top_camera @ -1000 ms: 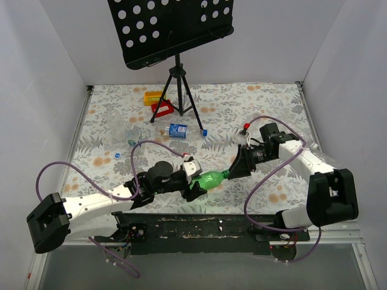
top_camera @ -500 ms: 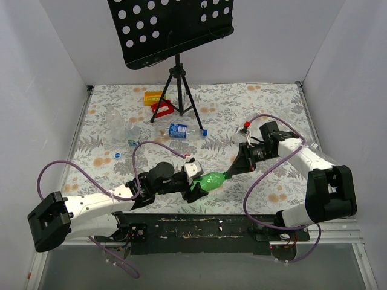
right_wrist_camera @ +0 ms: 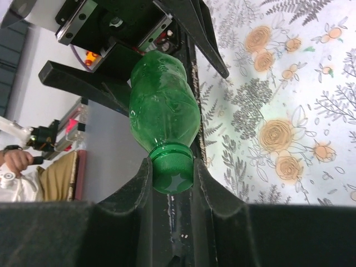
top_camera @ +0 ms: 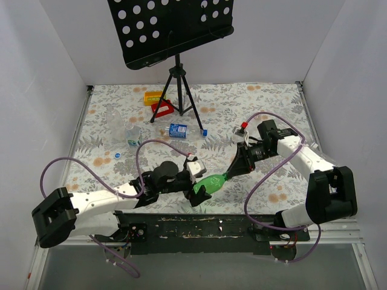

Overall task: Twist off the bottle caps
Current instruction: Unscrew the bottle cap from the plastic bottle.

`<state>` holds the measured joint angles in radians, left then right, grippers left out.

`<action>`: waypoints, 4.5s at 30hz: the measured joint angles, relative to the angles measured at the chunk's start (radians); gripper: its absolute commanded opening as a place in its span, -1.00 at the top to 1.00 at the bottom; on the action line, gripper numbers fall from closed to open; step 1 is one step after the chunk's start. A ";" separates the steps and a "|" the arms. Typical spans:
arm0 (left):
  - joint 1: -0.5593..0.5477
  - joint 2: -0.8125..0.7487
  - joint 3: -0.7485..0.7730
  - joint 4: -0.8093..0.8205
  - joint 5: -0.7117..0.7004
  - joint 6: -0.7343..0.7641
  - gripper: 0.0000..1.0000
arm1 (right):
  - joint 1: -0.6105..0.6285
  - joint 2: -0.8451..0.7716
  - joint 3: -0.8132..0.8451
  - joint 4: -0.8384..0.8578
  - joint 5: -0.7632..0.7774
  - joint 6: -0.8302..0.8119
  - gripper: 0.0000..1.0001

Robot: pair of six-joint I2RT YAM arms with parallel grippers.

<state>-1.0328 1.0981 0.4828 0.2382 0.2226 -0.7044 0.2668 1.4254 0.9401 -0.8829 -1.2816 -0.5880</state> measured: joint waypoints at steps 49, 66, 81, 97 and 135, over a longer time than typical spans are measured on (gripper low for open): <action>0.218 0.183 0.189 -0.120 0.406 0.059 0.78 | 0.111 -0.267 -0.025 0.305 0.208 -0.213 -0.34; 0.062 0.070 0.081 -0.181 0.079 0.100 0.80 | 0.073 -0.237 0.014 0.240 0.290 0.075 -0.37; 0.014 0.071 0.066 -0.131 -0.050 0.106 0.81 | 0.034 -0.126 -0.056 0.341 0.223 0.463 -0.53; 0.002 0.081 0.066 -0.125 -0.066 0.107 0.80 | 0.034 -0.115 -0.072 0.365 0.179 0.507 -0.55; -0.010 0.081 0.066 -0.125 -0.087 0.122 0.81 | 0.034 -0.108 -0.087 0.390 0.148 0.537 -0.55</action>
<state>-1.0431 1.1793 0.5488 0.1135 0.1360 -0.5823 0.3012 1.3174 0.8536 -0.4931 -1.1332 -0.0509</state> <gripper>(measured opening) 0.598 0.774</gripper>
